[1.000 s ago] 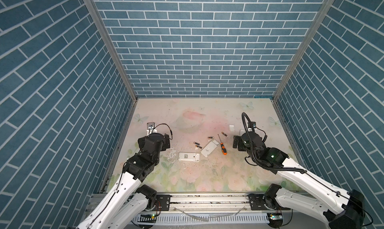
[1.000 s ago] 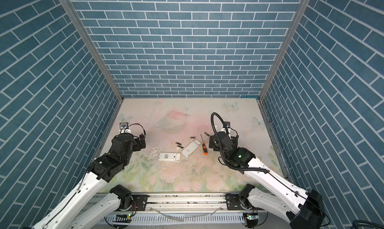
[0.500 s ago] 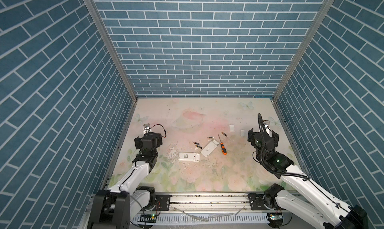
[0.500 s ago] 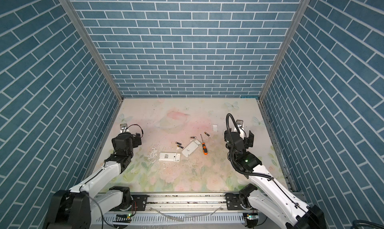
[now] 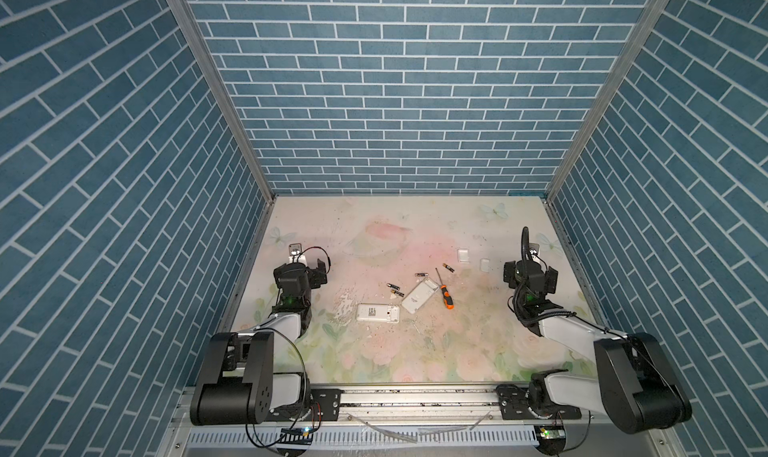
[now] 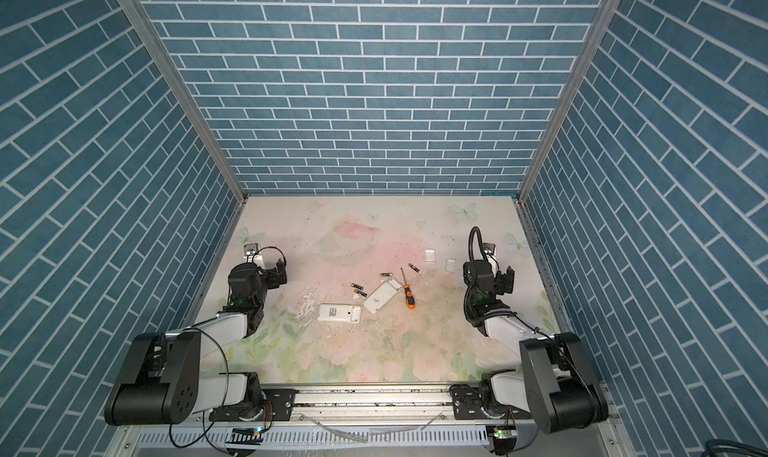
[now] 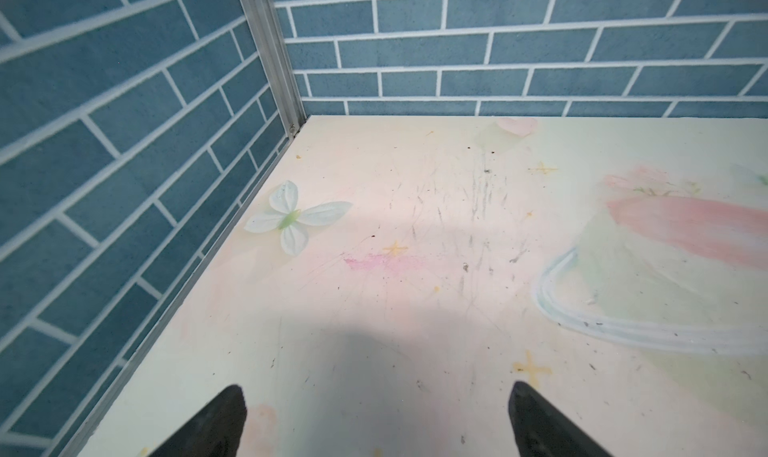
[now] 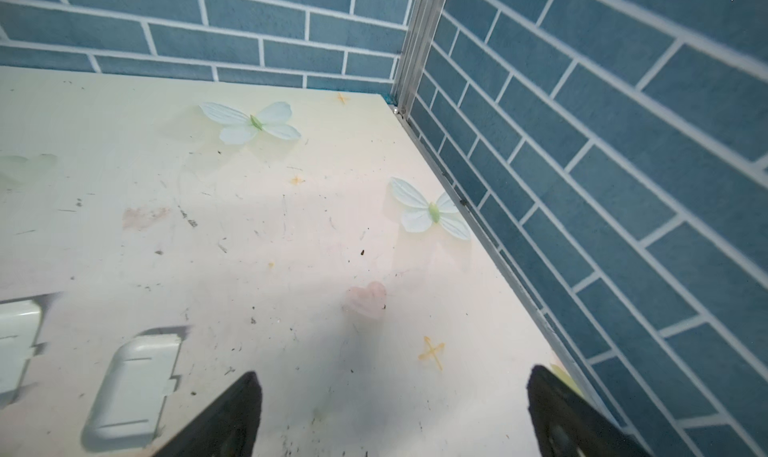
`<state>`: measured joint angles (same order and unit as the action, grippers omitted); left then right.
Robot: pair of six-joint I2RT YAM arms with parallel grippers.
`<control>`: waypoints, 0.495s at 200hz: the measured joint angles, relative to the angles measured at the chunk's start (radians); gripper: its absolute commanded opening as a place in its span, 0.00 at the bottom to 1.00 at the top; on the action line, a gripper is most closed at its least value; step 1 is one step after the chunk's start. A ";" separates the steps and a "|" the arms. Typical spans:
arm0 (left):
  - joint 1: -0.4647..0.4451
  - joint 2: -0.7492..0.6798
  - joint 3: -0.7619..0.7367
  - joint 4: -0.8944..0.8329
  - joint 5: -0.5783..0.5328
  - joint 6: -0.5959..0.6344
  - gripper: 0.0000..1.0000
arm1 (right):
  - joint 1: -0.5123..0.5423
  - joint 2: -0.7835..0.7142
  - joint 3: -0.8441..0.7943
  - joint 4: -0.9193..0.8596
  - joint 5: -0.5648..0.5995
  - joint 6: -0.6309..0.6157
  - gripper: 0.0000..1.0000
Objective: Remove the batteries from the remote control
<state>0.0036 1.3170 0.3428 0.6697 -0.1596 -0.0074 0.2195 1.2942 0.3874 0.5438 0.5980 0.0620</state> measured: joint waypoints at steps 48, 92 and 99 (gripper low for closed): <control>0.004 0.149 -0.020 0.209 0.080 0.009 1.00 | -0.108 0.070 -0.029 0.188 -0.126 -0.007 0.99; 0.004 0.208 -0.016 0.240 0.119 0.022 1.00 | -0.224 0.143 -0.072 0.343 -0.249 0.021 0.99; 0.004 0.207 -0.014 0.243 0.121 0.023 1.00 | -0.234 0.149 -0.075 0.348 -0.264 0.027 0.99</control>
<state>0.0074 1.5242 0.3286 0.9127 -0.0387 0.0158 -0.0143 1.4433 0.3122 0.8913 0.3340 0.0891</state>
